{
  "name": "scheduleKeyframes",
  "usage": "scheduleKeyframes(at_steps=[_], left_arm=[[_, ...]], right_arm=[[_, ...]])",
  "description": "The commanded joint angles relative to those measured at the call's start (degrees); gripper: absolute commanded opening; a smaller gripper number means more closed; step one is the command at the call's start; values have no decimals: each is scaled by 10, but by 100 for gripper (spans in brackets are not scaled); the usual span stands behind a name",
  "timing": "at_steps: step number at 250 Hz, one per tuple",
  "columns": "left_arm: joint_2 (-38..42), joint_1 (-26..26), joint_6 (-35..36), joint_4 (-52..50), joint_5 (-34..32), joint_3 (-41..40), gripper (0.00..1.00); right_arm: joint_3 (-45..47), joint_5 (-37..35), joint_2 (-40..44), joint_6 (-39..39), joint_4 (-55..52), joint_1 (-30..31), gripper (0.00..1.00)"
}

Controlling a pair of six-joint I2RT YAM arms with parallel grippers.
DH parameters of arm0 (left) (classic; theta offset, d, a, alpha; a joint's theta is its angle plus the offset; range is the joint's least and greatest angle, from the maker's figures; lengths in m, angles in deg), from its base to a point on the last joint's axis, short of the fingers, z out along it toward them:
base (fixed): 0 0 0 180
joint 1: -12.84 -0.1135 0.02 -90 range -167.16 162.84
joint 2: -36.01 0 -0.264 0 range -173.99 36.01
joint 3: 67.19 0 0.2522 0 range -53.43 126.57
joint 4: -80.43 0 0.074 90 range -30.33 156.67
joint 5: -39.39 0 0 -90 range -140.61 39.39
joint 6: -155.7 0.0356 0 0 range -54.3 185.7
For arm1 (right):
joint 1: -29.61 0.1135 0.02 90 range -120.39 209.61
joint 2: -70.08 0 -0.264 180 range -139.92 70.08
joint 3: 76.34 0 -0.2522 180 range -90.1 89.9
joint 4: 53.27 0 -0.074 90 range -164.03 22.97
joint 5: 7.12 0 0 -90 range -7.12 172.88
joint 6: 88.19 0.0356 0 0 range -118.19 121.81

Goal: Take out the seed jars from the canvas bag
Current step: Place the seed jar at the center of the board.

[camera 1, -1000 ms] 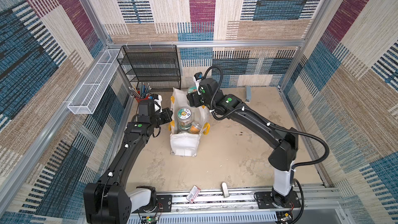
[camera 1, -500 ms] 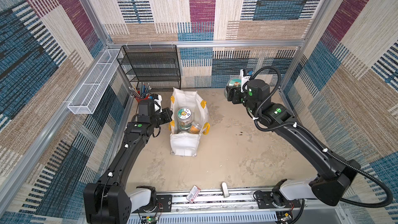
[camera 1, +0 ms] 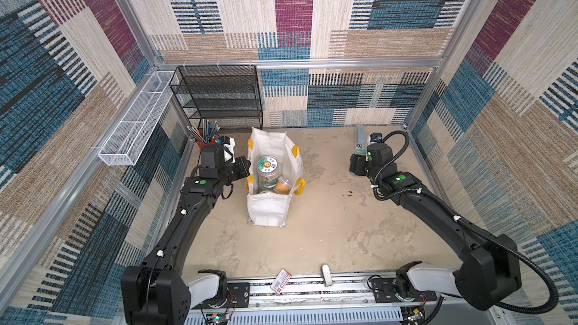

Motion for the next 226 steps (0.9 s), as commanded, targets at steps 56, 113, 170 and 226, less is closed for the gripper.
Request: scheduleKeyframes(at_steps=[56,113,170,226], left_arm=[[1,0,2,9,-2,0,0],[1,0,0,10,1,0,0],[2,0,1,9,0,0,0],[1,0,5,1,1,6,0]], right_arm=[[70,15,-69,22,153,-22,79],[68,-4,-119,26,182,-23,80],[67,-17,-160,33,199,-24,81],[79,-13,-141,50,190,-24,99]])
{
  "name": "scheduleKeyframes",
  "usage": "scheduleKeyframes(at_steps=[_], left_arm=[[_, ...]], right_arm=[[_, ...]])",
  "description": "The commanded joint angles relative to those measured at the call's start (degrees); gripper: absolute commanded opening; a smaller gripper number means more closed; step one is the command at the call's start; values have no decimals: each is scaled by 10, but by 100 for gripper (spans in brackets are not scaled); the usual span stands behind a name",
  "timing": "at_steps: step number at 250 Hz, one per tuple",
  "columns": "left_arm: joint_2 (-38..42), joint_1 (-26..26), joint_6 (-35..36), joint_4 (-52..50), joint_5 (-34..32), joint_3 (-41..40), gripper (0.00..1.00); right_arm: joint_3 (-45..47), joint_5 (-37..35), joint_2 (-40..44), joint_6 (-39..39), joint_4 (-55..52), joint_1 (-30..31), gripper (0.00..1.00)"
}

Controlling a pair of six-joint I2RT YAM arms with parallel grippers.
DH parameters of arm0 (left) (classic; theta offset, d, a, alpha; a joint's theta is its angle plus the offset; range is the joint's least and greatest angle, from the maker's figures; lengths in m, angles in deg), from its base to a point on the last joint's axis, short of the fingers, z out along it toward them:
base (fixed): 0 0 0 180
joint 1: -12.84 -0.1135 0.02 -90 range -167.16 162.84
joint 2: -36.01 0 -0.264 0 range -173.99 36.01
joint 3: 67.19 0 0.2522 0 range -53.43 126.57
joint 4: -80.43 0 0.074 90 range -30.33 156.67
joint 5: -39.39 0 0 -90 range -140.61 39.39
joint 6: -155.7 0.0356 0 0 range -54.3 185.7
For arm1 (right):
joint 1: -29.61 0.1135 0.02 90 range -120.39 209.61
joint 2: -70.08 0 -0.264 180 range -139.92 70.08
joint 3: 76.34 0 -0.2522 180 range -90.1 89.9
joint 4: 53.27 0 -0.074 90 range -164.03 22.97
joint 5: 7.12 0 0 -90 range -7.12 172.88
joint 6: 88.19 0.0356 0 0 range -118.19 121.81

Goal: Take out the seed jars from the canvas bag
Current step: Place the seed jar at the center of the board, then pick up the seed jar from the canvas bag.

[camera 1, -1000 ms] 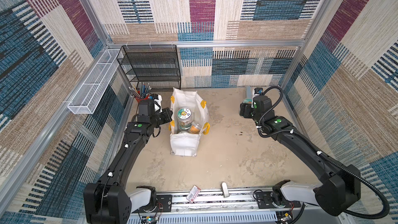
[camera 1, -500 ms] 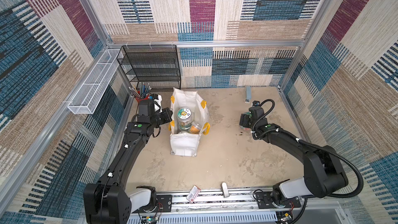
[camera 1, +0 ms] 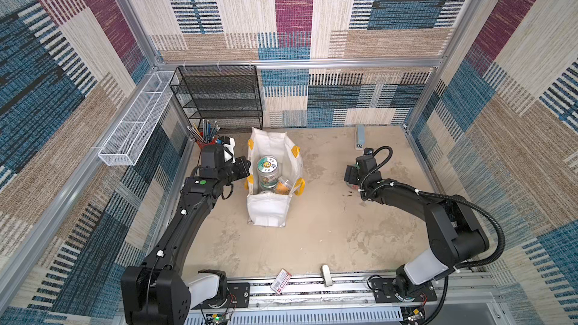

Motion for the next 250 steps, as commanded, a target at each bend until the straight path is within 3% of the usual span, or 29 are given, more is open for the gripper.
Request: scheduleKeyframes(at_steps=[1,71,108,145,182,209,250], left_arm=[[2,0,5,1,0,6,0],[-6,0,6,-2,4,13,0],[-9,0,10,-2,10,17,0],[-5,0,8,-1,16,15,0],[0,0,15,-2,21,6,0],[3,0,16,5,27,-1,0],[-1,0,22,2,30,-3,0]], right_arm=[[6,-5,20,16,18,0,99],[-5,37,126,-3,-27,0,99],[-41,128,194,-28,-57,2,99],[-104,182,214,-71,-82,63,99],[-175,202,178,-121,-79,168,99],[-234,247,120,-135,-81,209,100],[-332,258,8,-159,-111,255,100]])
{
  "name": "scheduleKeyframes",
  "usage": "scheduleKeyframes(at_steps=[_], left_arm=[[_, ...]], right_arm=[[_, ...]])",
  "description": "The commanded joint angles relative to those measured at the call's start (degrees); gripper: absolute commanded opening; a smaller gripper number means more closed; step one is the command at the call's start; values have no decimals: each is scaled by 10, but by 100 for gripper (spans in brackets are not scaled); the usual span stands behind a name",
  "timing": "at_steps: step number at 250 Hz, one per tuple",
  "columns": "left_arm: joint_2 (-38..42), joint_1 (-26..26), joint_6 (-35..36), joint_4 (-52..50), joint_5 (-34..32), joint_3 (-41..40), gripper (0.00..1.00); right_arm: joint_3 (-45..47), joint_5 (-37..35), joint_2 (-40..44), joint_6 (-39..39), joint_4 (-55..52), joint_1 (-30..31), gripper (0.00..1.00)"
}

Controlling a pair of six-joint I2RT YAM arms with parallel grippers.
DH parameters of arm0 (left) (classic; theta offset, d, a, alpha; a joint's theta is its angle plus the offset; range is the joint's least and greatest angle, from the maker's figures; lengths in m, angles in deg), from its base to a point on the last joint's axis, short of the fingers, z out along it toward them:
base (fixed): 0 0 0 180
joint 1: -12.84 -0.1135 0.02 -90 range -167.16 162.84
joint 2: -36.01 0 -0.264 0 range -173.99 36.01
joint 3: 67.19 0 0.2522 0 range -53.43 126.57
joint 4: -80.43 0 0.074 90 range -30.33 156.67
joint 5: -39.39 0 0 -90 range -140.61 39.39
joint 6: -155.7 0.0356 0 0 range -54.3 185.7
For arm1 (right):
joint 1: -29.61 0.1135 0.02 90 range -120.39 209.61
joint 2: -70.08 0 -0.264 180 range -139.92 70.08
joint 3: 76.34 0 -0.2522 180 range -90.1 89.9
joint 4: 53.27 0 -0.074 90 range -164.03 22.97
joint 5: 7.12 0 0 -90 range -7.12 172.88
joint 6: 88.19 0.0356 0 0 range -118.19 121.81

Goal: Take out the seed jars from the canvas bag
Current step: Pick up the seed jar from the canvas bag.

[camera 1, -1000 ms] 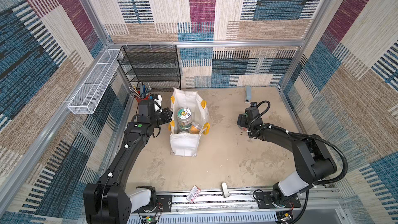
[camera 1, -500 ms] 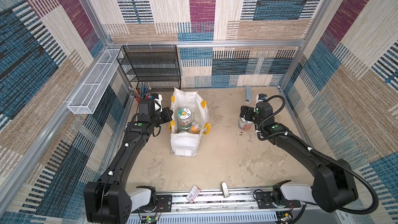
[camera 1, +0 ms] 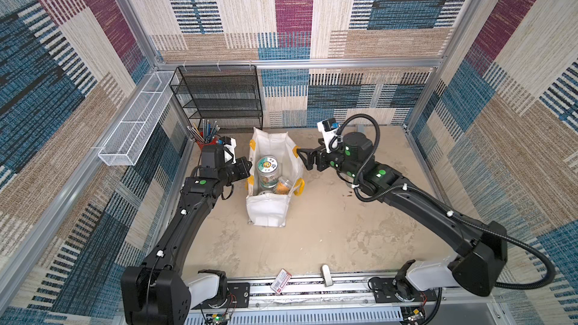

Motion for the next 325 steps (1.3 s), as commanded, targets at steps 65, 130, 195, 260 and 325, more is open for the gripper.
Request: scheduleKeyframes(at_steps=[65,130,195,260,325], left_arm=[[8,0,16,9,1,-9,0],[11,0,16,0,-1,-8,0],[17,0,13,6,9,-15,0],[20,-1,12,8,9,-20,0],[18,0,11,12,11,-21,0]], right_arm=[[-173,1,-211,-34,-92,49,99],[-238,-16,-279,-24,-121,52,99],[-265,-7,-313,-16,-139,63,99],[-279,-13,-335,-10,-152,71,99],[-303,-47,-365,-17,-175,77,99]])
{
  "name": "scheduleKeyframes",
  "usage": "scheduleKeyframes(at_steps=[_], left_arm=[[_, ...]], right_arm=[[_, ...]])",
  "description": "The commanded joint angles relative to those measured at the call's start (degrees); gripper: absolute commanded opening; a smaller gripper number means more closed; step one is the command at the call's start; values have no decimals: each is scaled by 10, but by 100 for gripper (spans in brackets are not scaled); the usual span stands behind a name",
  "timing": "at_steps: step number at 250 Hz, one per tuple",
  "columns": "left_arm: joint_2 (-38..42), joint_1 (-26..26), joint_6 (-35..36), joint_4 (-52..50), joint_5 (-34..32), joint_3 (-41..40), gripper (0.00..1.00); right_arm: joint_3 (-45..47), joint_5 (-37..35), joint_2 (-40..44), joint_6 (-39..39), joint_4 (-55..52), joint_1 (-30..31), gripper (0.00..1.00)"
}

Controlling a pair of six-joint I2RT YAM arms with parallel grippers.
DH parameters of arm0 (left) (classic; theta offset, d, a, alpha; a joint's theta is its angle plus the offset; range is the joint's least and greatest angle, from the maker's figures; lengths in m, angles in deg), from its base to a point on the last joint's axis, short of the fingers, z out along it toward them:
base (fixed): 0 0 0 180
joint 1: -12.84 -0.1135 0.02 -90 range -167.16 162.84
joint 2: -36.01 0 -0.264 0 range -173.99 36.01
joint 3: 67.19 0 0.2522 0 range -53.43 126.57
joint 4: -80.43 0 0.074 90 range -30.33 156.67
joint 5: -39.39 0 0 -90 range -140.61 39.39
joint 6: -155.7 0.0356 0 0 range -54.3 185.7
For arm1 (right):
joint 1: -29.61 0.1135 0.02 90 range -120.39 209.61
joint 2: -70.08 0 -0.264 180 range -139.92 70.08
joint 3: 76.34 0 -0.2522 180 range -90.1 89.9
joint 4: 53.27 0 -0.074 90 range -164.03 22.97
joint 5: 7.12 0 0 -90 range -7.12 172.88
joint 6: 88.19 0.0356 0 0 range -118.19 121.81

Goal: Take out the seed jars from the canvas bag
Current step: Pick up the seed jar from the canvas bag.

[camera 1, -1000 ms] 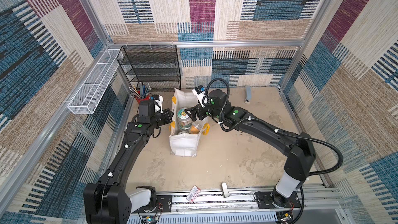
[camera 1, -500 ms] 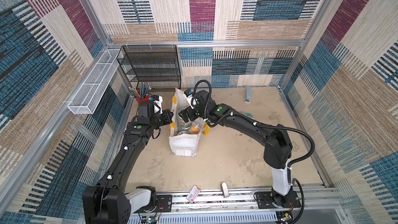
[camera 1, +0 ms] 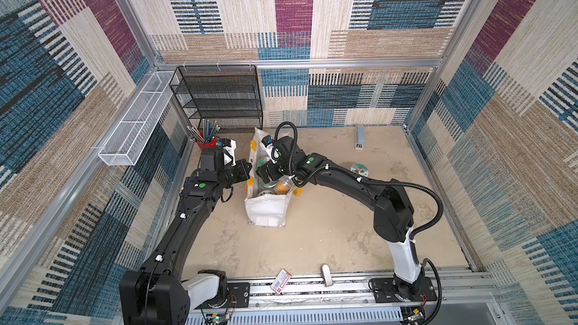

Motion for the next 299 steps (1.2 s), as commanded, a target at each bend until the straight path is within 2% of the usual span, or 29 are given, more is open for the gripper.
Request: scheduleKeyframes(at_steps=[1,42,80,149,204,299], left_arm=[[1,0,3,4,10,-2,0],[3,0,4,3,9,-3,0],[3,0,4,2,9,-3,0],[2,0,3,3,8,-5,0],[1,-1,6,-2,3,-3,0],[0,-1,10,-8,-5,-2,0]], right_arm=[[-7,-24,-10,1,-11,2,99],[-20,-56,-25,1,-15,4,100],[-22,-79,-26,2,-12,4,91],[-6,-84,9,10,21,4,87],[23,-73,72,8,55,4,87],[110,-136,222,-16,92,3,86]])
